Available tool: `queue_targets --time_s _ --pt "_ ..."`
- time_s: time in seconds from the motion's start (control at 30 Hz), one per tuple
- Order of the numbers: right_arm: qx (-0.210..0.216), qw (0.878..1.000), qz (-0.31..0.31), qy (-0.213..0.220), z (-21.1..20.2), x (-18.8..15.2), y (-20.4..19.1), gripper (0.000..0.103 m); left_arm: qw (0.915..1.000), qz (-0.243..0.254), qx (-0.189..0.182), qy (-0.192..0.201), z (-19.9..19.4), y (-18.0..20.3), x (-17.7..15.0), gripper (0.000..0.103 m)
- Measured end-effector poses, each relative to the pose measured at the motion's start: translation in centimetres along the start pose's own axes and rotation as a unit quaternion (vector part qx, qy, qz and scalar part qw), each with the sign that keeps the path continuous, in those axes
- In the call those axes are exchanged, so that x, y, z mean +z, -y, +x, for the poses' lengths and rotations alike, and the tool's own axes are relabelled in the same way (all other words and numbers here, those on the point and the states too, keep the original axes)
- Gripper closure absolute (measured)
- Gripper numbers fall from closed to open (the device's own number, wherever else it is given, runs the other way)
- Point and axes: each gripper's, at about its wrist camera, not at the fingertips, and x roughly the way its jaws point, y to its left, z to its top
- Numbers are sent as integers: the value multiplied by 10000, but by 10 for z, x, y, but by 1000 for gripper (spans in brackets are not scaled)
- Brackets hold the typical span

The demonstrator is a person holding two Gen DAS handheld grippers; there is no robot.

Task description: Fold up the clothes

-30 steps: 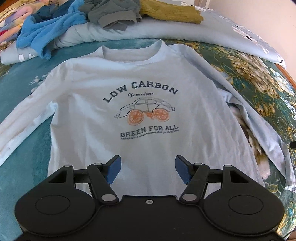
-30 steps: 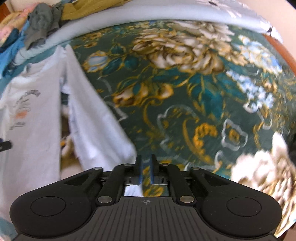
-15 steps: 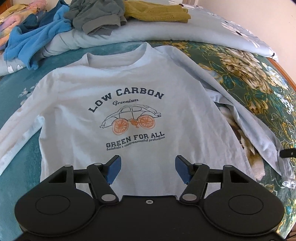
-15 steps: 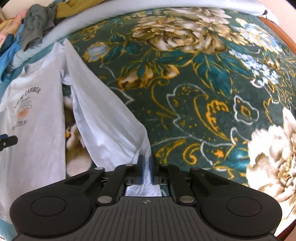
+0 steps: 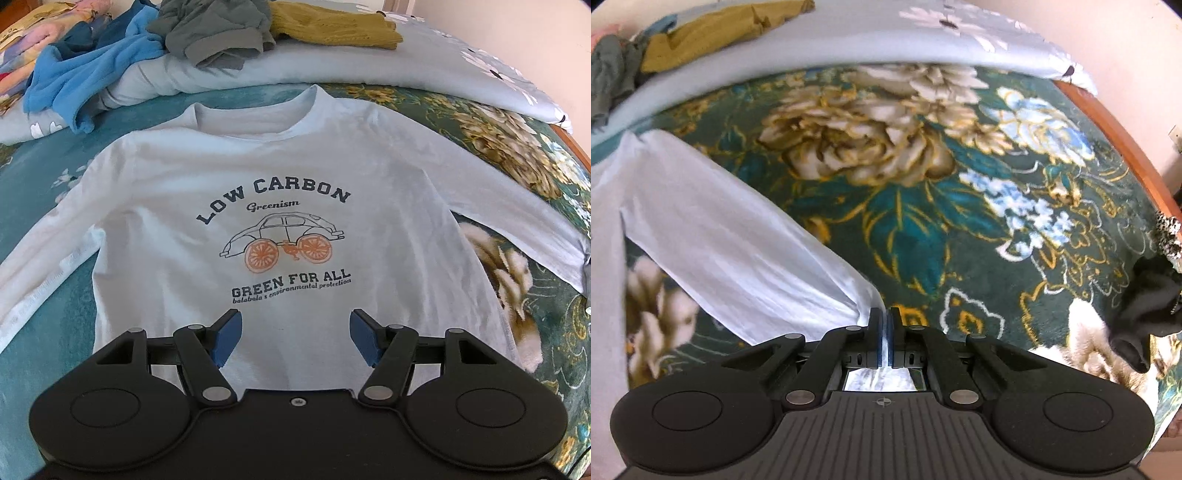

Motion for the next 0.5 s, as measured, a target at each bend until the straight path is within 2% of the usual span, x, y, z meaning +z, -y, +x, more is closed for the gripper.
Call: queue_targets --time_s 0.23,0.27,0.3,0.37,0.5 --pt "18 9999 15 -137 14 -2 1 99 10000 25 11 -8 3 1 0 40" --pt "36 9999 38 -89 9 -3 2 98 10000 32 9 -7 3 1 0 40" --pt "54 10000 61 -41 5 -3 3 91 10000 42 5 -8 2 2 0 40" --pt "70 9999 84 83 -7 -6 6 84 10000 63 -13 0 2 3 1 40" --pt "197 9997 95 135 -30 -25 11 82 9999 94 -61 31 2 7 3 40"
